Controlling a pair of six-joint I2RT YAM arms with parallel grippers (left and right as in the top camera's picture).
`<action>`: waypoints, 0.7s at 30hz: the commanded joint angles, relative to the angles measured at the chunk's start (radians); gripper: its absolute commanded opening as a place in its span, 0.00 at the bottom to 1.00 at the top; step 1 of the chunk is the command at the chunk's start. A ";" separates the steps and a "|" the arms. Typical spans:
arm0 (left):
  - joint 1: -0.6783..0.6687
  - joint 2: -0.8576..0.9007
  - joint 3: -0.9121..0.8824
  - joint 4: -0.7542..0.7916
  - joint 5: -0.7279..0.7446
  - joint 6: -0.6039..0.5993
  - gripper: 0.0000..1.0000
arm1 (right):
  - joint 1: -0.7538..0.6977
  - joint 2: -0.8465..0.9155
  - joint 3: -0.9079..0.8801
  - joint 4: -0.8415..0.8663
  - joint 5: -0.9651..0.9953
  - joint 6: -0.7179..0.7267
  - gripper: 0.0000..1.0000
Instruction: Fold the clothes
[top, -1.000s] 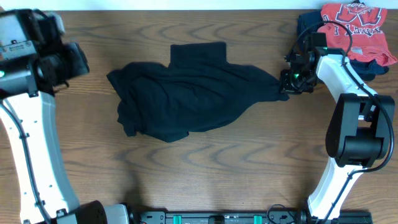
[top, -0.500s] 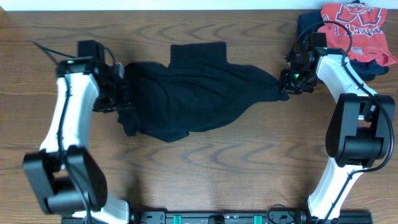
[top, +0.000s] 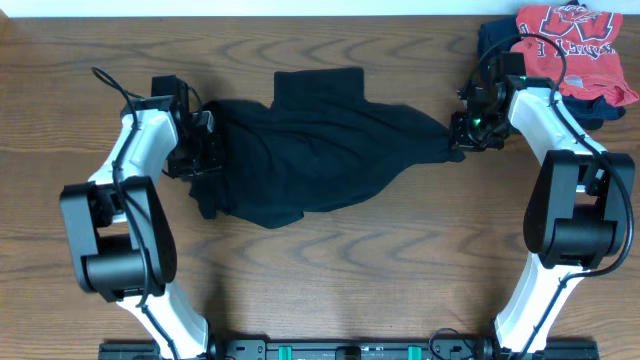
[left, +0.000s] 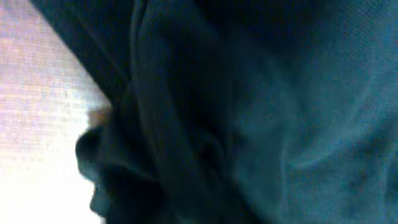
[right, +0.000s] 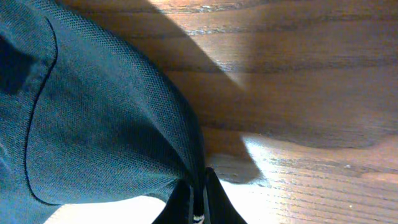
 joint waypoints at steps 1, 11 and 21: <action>0.004 0.014 0.013 0.010 -0.057 0.008 0.06 | 0.004 0.010 -0.001 0.001 0.010 -0.019 0.01; 0.057 -0.042 0.348 -0.176 -0.240 -0.013 0.06 | 0.004 0.010 -0.001 -0.003 0.010 -0.019 0.01; 0.161 -0.050 0.468 -0.074 -0.314 -0.013 0.06 | 0.004 0.010 -0.001 -0.003 0.010 -0.019 0.01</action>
